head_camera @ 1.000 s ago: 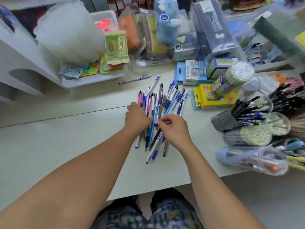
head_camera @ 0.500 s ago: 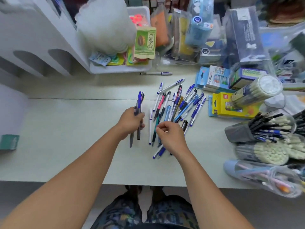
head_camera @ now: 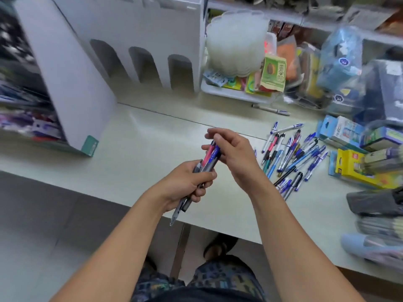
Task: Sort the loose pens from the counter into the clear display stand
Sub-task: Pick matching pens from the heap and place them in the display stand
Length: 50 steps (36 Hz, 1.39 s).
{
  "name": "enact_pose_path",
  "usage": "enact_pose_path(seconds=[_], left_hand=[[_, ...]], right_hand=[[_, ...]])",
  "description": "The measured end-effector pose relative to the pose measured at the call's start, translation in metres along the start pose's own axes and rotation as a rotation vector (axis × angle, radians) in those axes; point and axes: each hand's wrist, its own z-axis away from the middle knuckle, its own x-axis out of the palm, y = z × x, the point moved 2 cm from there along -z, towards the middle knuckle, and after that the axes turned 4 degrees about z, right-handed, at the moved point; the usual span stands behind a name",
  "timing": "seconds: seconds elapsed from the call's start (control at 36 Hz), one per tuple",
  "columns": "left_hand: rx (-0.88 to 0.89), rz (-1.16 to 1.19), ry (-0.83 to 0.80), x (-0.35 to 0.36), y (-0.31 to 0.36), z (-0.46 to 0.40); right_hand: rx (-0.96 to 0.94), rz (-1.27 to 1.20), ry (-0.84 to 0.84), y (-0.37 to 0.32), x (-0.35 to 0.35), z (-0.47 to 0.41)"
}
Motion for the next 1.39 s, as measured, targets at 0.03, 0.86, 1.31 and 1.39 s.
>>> enact_pose_path(seconds=[0.03, 0.86, 1.31, 1.39], left_hand=[[0.013, 0.000, 0.007, -0.014, -0.001, 0.008], [0.394, 0.247, 0.326, -0.386, 0.080, 0.161], [0.571, 0.350, 0.488, -0.523, 0.146, 0.178], [0.546, 0.319, 0.430, -0.542, 0.159, 0.174]], right_hand=[[-0.003, 0.021, -0.025, 0.000, 0.016, 0.001], [0.013, -0.153, -0.238, -0.090, 0.393, -0.051], [-0.938, 0.307, 0.289, -0.164, 0.514, -0.095], [-0.959, 0.461, 0.373, -0.161, 0.541, -0.111]])
